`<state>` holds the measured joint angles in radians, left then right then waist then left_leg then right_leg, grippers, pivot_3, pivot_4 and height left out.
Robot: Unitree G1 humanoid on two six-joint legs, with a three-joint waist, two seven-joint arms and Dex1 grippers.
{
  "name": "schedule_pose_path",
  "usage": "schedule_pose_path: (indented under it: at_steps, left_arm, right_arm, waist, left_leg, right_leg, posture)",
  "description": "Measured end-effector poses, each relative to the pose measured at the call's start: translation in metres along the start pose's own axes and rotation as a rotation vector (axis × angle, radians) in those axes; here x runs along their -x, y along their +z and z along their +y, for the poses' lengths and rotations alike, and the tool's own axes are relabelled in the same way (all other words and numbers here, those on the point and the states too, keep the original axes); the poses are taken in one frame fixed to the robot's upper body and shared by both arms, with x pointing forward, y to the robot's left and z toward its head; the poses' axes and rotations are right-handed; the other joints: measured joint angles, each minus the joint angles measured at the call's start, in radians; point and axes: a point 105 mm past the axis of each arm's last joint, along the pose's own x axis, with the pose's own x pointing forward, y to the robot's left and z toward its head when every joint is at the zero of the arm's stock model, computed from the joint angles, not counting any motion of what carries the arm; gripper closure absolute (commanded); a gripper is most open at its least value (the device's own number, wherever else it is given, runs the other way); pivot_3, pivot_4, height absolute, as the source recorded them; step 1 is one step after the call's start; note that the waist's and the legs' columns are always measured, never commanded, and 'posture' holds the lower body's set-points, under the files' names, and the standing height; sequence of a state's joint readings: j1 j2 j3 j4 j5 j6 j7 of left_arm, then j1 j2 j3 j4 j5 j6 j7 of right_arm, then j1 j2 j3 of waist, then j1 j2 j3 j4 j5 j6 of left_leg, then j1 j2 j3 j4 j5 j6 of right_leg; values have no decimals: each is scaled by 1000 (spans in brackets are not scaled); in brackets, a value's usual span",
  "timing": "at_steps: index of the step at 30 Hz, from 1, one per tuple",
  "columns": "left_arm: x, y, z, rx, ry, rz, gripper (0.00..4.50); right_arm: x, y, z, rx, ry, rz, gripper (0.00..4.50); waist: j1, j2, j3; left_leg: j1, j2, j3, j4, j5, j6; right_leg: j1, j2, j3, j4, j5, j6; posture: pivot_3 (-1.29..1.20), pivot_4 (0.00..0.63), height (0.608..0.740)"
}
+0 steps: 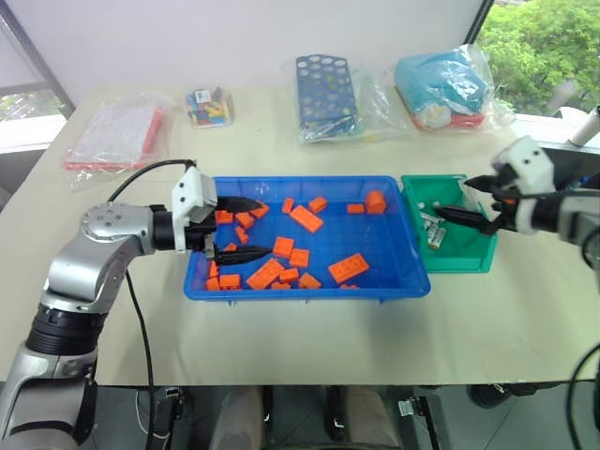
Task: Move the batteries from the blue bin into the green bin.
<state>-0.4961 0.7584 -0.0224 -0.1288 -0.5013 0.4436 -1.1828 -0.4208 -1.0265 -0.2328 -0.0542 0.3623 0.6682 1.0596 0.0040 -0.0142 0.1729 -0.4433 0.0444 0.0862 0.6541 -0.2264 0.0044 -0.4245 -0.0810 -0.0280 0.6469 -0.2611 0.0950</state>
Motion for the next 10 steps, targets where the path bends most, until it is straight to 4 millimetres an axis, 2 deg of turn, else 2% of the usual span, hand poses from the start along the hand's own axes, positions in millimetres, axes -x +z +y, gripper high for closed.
schedule_pose_path:
  at_steps: [3,7,10]
  left_arm:
    - [10,1,3,-11,7,27,0]
    - [22,6,5,-16,7,35,0]
    - [41,7,8,-6,40,56,0]
  right_arm:
    - [25,-6,5,91,99,40,39]
    - [40,-21,6,91,162,96,39]
    - [47,-37,1,48,167,118,39]
  waist:
    - [2,0,0]
    - [1,0,0]
    - [-1,0,0]
  left_leg:
    - [0,0,0,1,0,0]
    - [0,2,0,3,0,0]
    - [0,2,0,4,0,0]
  right_leg:
    - [0,0,0,0,0,0]
    - [1,1,0,1,0,0]
    - [1,1,0,1,0,0]
  posture:
    - [0,150,737]
    - [0,150,737]
    - [0,150,737]
